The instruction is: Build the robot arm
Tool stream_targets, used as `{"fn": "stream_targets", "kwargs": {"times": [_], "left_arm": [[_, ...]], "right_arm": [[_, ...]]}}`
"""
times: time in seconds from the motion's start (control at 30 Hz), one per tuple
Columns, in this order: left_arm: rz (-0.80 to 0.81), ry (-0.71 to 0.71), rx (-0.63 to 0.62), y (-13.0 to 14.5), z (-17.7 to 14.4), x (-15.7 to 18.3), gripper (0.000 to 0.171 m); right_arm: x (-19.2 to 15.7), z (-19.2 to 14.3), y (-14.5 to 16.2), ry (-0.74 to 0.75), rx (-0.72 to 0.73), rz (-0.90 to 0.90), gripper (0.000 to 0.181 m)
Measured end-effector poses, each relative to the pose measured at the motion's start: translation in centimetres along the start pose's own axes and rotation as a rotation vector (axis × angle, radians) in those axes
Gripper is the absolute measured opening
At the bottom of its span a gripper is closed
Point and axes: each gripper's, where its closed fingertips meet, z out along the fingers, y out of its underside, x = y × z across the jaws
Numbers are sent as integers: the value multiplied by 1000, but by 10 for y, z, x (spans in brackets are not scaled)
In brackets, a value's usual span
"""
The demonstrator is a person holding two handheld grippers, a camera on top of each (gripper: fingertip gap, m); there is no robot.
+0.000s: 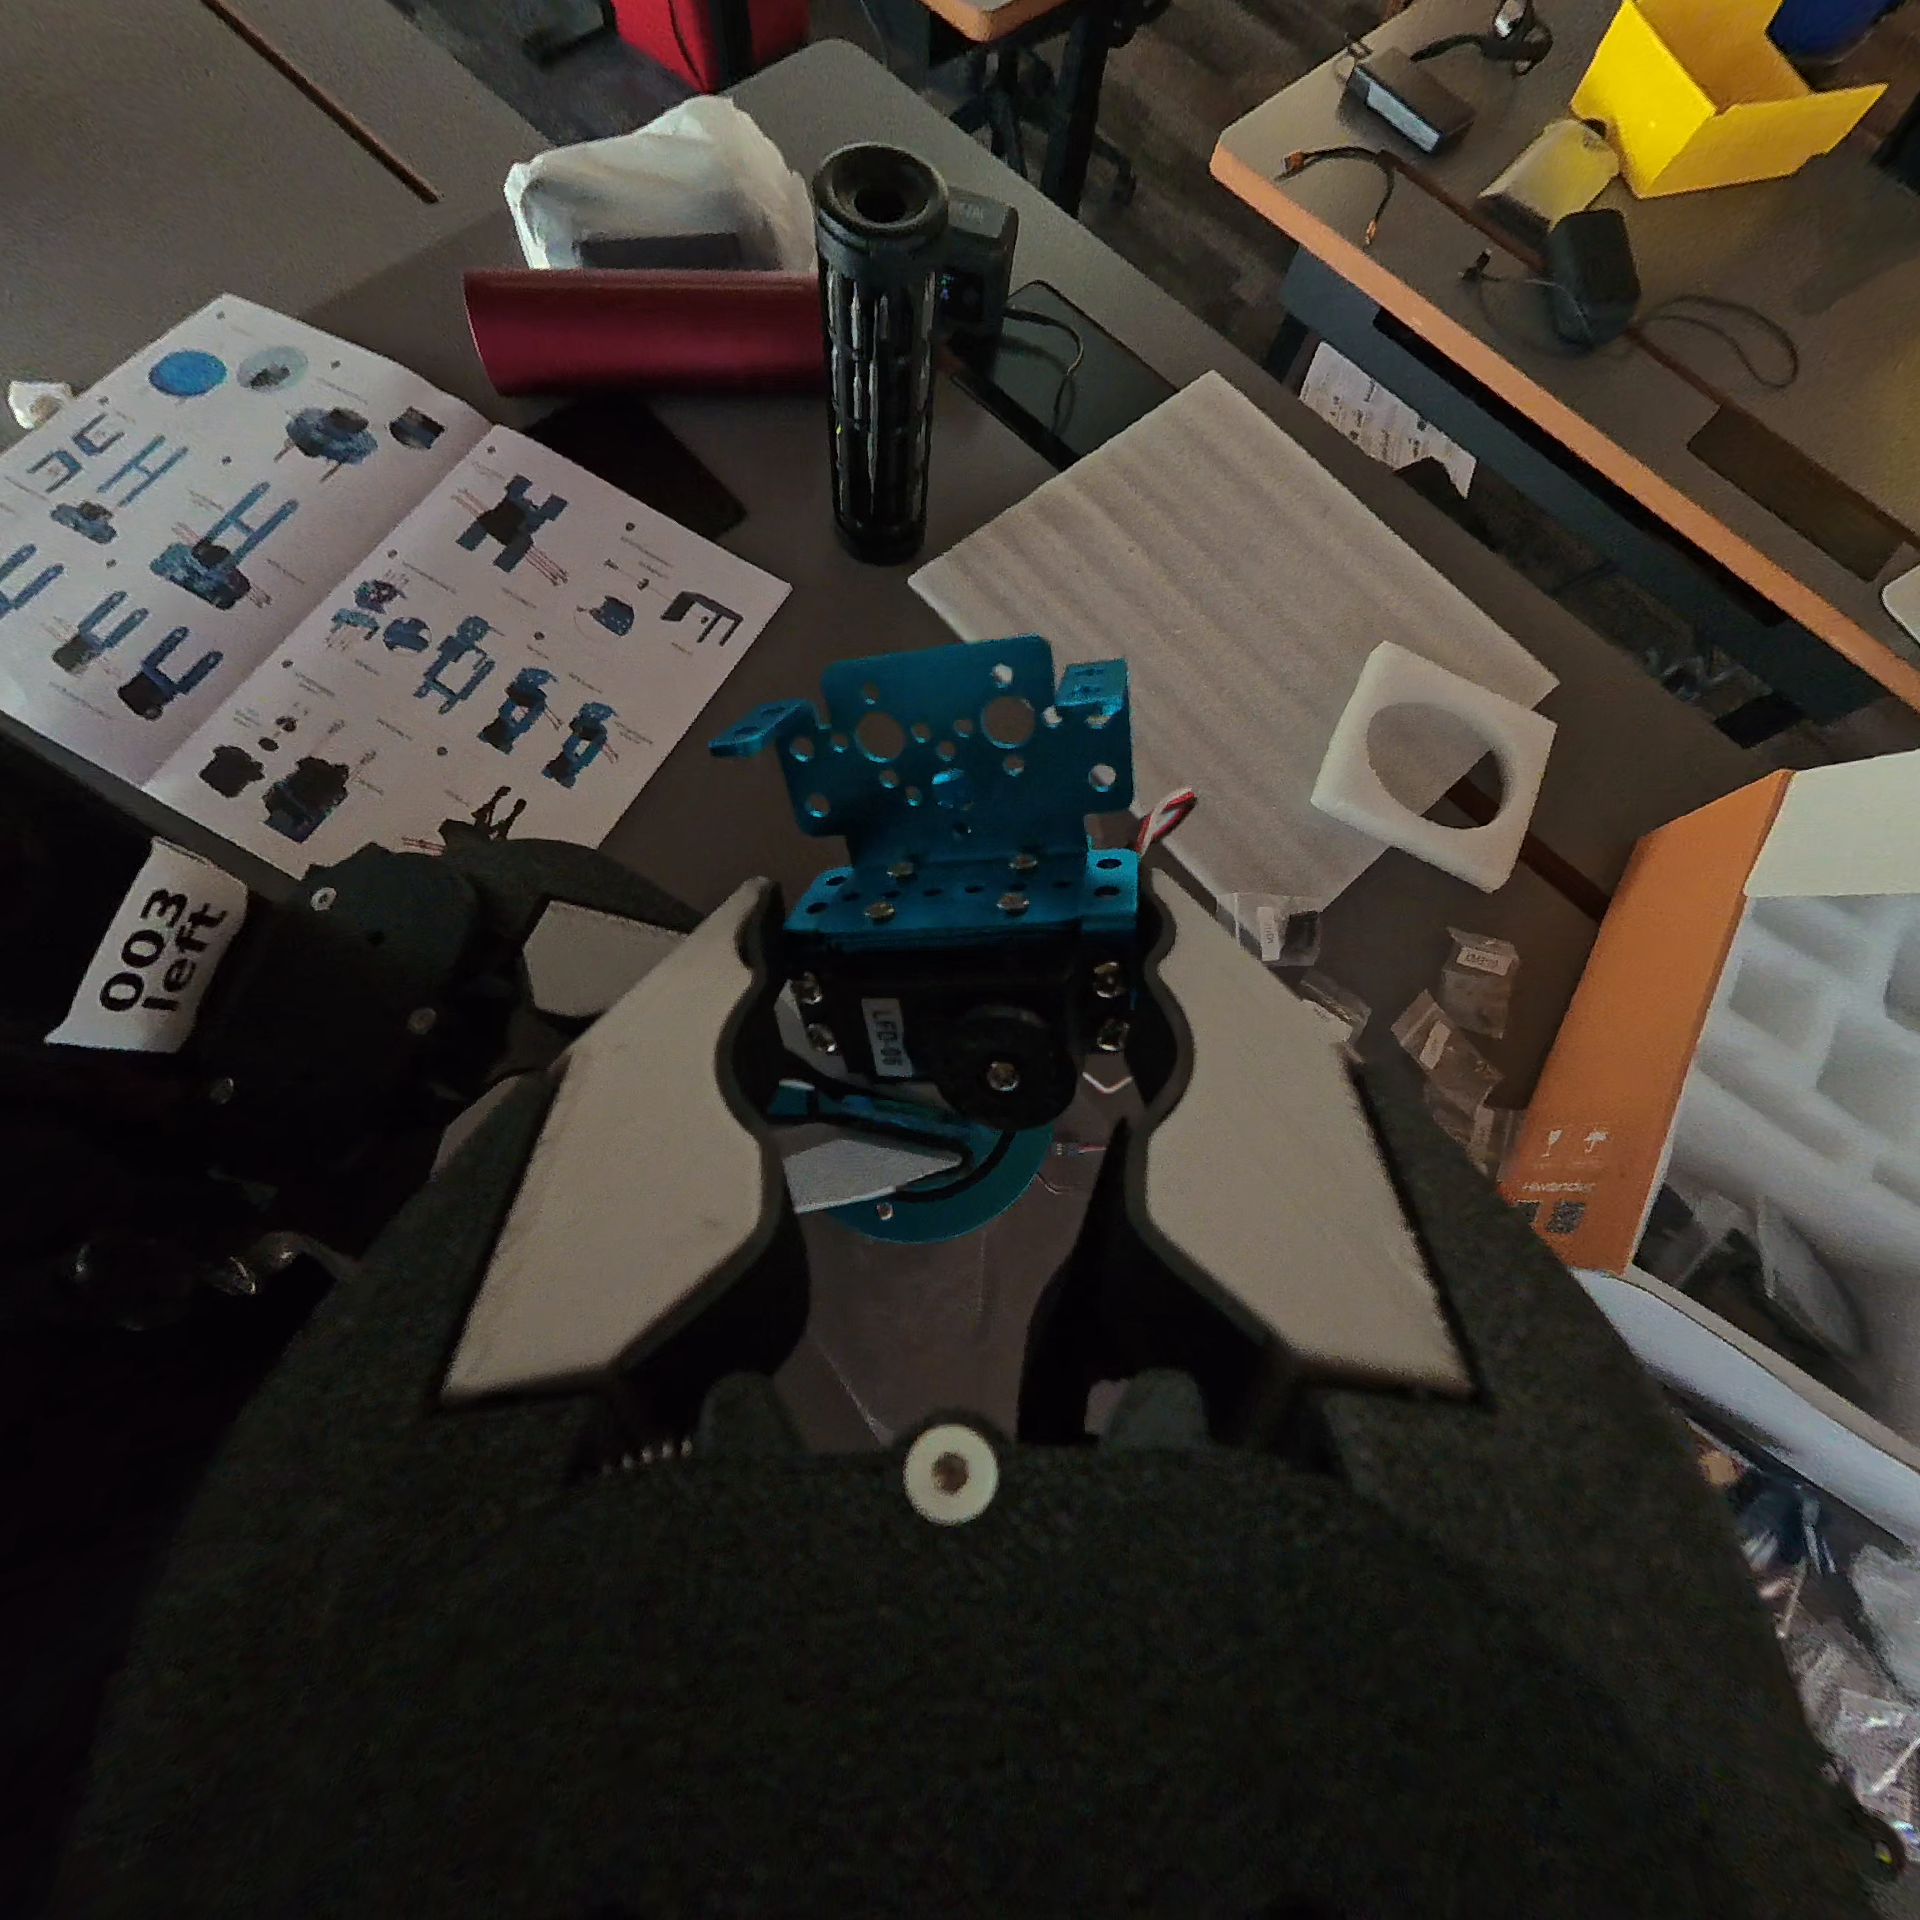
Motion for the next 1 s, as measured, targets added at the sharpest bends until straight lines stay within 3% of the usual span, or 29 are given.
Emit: {"fn": "stream_targets", "kwargs": {"times": [0.17, 0.3, 0.37, 0.47, 0.57, 0.8, 1.0], "left_arm": [[-65, 10, -6, 0, 0, 1, 1], [-223, 109, -33, 0, 0, 4, 6], [-332, 188, -23, -6, -14, 0, 26], [-432, 170, 48, -18, -42, -32, 31], [-487, 242, 27, -28, -44, -53, 51], [-540, 582, -37, -56, -29, -42, 49], [-330, 492, -20, -63, -28, -34, 29]], "right_arm": [[1, -1, -1, 14, 62, 30, 65], [2, -1, -1, 27, 75, 18, 65], [1, -1, -1, 31, 76, 7, 65], [3, -1, -1, 48, 74, -3, 64], [3, -1, -2, 74, 77, -32, 65], [-1, -9, -15, 101, 201, -164, 65], [-9, -11, -29, 95, 312, -281, 65]]}}
